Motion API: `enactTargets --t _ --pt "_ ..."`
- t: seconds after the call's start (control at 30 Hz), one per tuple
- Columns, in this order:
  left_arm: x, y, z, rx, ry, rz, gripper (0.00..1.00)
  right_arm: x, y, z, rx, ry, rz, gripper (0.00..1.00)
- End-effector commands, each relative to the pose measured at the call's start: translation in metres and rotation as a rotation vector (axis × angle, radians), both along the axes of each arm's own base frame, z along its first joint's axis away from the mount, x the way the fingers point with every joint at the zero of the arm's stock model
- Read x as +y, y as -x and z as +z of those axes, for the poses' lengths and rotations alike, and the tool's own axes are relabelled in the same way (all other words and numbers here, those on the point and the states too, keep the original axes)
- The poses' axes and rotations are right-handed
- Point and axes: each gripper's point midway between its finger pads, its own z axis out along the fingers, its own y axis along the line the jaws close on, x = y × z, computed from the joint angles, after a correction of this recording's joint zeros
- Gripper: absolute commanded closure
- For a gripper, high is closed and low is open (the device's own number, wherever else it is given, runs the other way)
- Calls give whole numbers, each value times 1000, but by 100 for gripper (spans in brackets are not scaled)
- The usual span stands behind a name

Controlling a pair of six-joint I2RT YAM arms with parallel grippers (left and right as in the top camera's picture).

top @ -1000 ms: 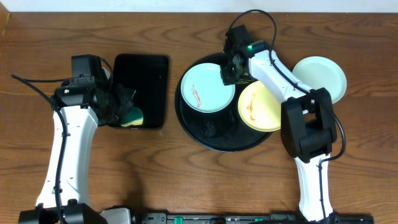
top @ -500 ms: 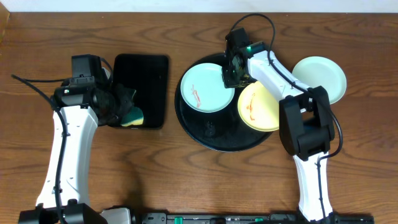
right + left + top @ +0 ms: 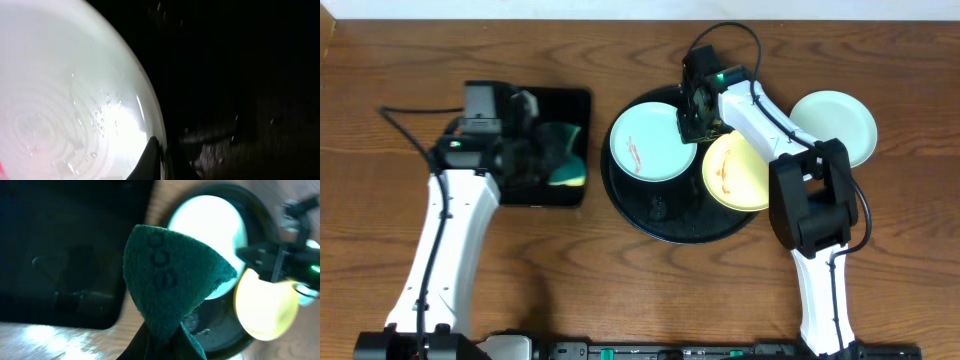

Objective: Clean dirty plates on tray and stack at the side
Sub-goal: 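Grip the plate rim with the right gripper and bring the sponge onto the plate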

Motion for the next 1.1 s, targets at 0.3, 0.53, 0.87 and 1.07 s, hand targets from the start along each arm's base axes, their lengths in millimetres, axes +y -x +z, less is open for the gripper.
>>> enactTargets --t 0.3,0.53,0.87,1.07 --pt "-61 -23 5 -143 -54 -92 92 -5 35 -2 137 68 183 99" --pt "-86 -37 -21 -125 -44 -125 92 9 36 7 125 51 217 99" --pt "-115 -50 -77 18 38 1 92 13 34 3 125 40 113 99" --pt "-117 -45 -110 91 -2 22 92 12 34 3 128 41 110 99"
